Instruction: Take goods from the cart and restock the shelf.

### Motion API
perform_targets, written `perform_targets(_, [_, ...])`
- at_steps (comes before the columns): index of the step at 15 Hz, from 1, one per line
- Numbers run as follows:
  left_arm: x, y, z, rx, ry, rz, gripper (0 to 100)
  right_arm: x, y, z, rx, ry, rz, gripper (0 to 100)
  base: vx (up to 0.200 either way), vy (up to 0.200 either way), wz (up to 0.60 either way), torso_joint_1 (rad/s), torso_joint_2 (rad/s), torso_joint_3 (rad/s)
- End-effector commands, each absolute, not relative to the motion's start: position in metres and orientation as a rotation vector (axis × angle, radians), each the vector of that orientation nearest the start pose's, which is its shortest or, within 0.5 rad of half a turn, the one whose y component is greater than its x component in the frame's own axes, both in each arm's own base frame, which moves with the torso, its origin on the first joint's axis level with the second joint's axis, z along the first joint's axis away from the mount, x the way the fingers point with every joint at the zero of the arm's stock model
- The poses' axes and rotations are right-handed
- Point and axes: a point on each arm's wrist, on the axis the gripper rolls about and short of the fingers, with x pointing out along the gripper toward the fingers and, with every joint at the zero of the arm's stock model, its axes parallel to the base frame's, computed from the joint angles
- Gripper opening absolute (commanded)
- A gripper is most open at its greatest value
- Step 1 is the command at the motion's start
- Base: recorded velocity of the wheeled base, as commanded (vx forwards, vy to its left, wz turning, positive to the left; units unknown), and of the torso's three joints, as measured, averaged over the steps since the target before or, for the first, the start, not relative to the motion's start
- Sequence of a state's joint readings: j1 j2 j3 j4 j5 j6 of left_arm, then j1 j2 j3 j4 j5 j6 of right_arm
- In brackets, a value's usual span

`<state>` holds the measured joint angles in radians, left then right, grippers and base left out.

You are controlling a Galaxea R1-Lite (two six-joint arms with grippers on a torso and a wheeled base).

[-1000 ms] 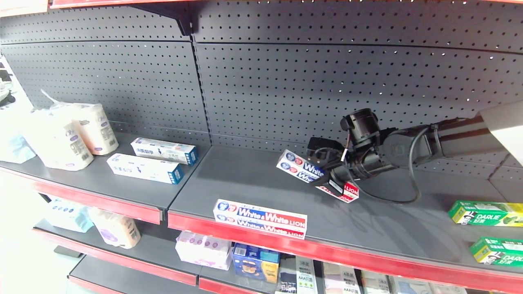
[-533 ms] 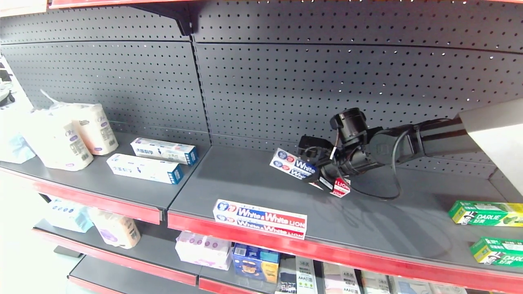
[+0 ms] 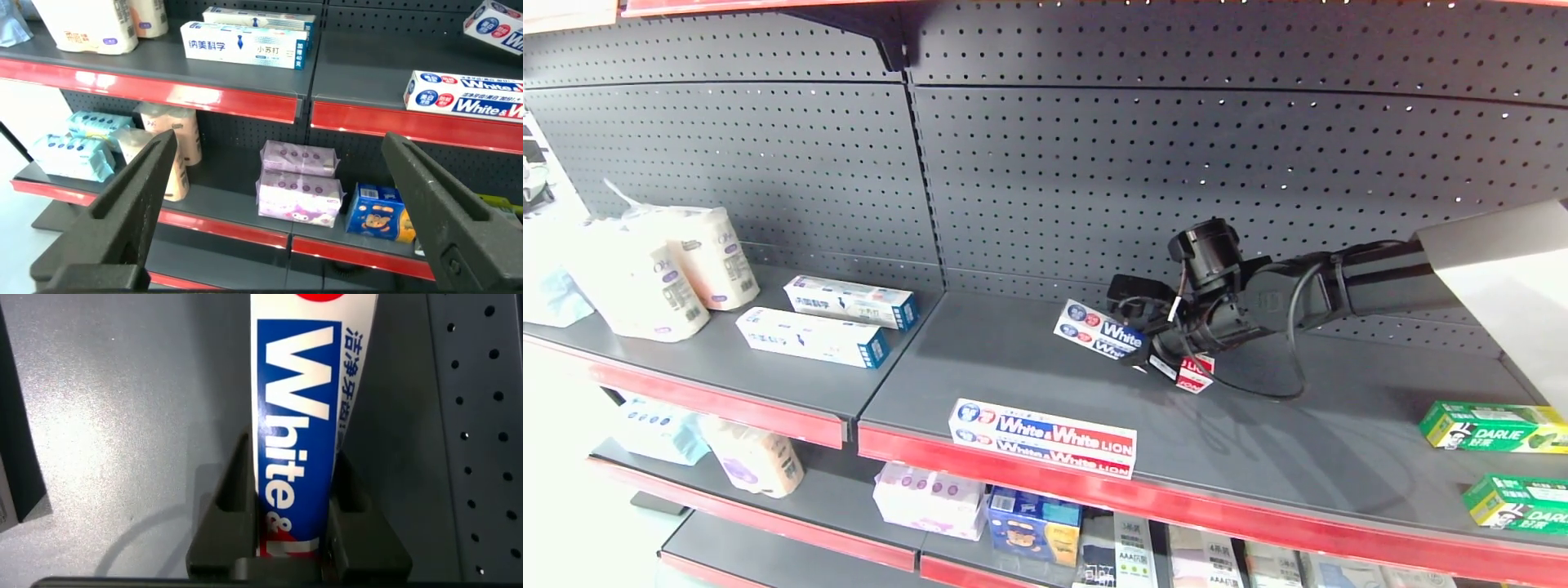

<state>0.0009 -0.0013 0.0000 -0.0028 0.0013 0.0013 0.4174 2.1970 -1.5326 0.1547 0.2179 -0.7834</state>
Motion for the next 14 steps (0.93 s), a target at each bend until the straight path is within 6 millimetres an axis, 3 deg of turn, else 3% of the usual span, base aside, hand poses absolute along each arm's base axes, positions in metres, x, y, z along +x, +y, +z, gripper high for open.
perform_targets(1, [-0.023,0.0,0.076,0.002,-0.003,0.003,100,0.391,0.179,0.12,-0.799,0.557,0.889,0,0.0,0.0,0.0,0.0,0.0,0.0])
perform_targets(3, [-0.023,0.0,0.076,0.002,-0.003,0.003,100,0.391,0.179,0.12,-0.8,0.556,0.883,0,0.0,0.0,0.0,0.0,0.0,0.0])
perform_targets(4, [-0.023,0.0,0.076,0.002,-0.003,0.002,100,0.391,0.179,0.12,-0.8,0.555,0.883,100,0.0,0.0,0.0,0.0,0.0,0.0])
perform_targets(10, [-0.023,0.0,0.076,0.002,-0.003,0.003,100,0.392,0.175,0.121,-0.79,0.556,0.87,100,0.0,0.0,0.0,0.0,0.0,0.0])
perform_targets(14, [-0.023,0.0,0.076,0.002,-0.003,0.003,100,0.394,0.151,0.123,-0.722,0.611,0.805,100,0.0,0.0,0.0,0.0,0.0,0.0])
